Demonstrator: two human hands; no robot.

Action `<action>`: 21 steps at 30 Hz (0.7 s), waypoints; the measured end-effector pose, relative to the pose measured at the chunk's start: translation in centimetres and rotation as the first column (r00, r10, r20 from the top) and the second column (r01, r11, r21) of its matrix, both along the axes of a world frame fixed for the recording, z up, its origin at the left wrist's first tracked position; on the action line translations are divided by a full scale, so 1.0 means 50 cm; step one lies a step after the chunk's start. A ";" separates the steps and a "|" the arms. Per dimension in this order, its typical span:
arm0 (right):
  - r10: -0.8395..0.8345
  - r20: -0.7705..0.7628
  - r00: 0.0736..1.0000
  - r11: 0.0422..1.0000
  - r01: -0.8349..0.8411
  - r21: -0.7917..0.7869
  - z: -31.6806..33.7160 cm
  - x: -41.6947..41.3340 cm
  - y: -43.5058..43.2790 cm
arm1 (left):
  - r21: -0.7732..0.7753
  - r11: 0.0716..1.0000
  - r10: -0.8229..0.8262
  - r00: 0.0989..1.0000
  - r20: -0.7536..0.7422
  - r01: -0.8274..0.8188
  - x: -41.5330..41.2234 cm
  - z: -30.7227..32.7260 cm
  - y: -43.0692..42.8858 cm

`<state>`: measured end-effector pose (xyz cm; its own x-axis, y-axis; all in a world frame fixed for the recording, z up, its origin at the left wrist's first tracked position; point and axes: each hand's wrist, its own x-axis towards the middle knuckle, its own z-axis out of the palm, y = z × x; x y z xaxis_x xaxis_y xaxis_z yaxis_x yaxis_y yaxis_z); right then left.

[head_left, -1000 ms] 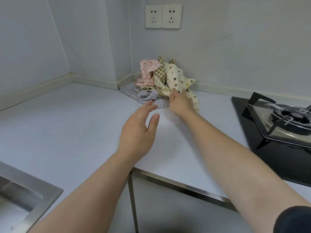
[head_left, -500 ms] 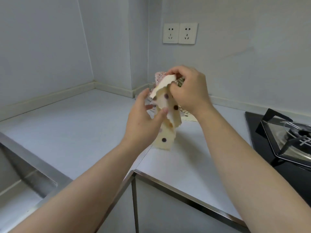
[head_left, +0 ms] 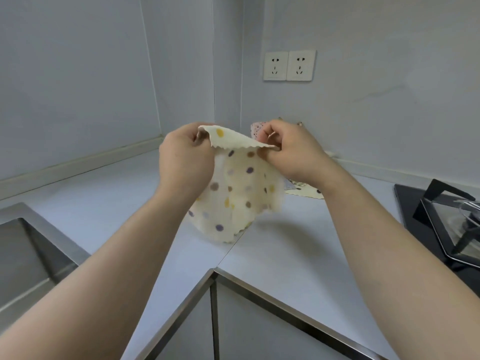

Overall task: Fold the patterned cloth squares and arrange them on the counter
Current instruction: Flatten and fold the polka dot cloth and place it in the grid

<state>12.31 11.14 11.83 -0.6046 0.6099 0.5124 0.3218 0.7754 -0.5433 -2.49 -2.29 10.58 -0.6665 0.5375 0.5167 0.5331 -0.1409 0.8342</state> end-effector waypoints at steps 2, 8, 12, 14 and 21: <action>-0.040 0.077 0.996 0.999 0.041 -0.017 -0.005 -0.005 0.002 | -0.009 1.000 0.003 0.998 0.066 -0.002 -0.010 -0.003 0.004; -0.072 -0.069 0.995 0.989 0.062 -0.135 -0.006 -0.010 -0.009 | 0.138 0.984 -0.143 0.952 0.272 0.109 -0.001 0.006 -0.003; 0.159 -0.039 0.987 0.932 -0.163 -0.323 0.015 0.017 -0.017 | 0.221 0.967 -0.212 0.874 0.437 0.124 -0.001 0.016 -0.007; 0.249 0.092 0.964 0.898 -0.194 -0.396 0.017 0.036 -0.011 | 0.261 0.958 -0.248 0.802 0.544 0.119 -0.004 0.020 -0.008; 0.068 -0.185 0.980 0.781 -0.168 -0.602 0.002 0.020 0.021 | 0.294 0.928 -0.369 0.683 0.630 0.230 -0.010 0.024 -0.018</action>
<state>13.29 12.21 11.91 -0.6418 0.7535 0.1427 0.1292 0.2897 -0.9484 -2.97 -3.17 11.80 -0.6898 0.7157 0.1092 -0.2469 -0.3743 0.8938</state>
